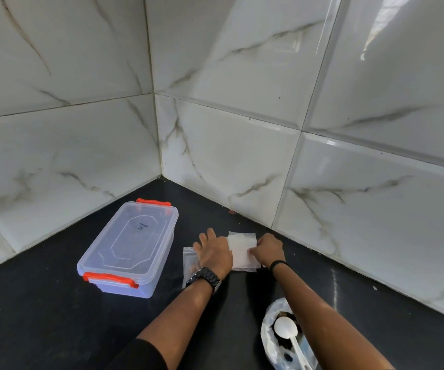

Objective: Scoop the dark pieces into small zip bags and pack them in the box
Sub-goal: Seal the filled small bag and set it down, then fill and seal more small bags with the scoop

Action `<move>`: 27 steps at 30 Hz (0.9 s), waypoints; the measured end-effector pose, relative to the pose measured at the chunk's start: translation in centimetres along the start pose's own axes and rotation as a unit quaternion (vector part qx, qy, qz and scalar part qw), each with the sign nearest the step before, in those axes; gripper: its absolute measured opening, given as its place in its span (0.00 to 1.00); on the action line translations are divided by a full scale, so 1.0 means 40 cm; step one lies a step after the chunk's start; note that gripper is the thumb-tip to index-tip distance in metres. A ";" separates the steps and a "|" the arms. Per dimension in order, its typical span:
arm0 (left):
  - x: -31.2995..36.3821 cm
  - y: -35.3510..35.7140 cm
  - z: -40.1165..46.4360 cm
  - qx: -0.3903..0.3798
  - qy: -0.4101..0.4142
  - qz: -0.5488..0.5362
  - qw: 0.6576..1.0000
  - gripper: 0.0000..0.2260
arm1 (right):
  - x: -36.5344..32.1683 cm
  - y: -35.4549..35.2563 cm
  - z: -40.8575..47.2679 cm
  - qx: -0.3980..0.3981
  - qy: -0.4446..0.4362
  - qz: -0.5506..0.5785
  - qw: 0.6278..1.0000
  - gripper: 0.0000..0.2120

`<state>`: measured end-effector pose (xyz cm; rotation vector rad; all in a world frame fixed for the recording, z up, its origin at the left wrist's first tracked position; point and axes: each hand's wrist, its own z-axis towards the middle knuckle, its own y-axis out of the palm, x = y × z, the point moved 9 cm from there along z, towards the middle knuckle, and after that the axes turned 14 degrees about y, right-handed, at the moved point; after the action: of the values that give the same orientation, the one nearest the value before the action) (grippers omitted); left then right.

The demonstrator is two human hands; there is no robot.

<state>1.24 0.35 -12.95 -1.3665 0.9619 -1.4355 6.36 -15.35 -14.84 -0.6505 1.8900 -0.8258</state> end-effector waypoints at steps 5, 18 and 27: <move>-0.012 0.007 -0.007 0.009 -0.028 -0.057 0.998 0.17 | 0.015 -0.006 -0.001 0.026 -0.008 0.028 0.999 0.07; -0.027 -0.021 -0.012 0.069 -0.016 -0.144 0.987 0.14 | -0.006 0.015 -0.036 -0.018 -0.037 0.095 0.995 0.07; -0.020 -0.097 -0.056 0.191 -0.032 -0.427 0.883 0.15 | 0.015 -0.042 -0.135 -0.154 -0.017 0.316 0.936 0.03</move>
<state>-1.36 2.14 -9.66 -1.5832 -0.0480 -2.0571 1.38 -15.36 -12.08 -0.1980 2.0391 -0.1037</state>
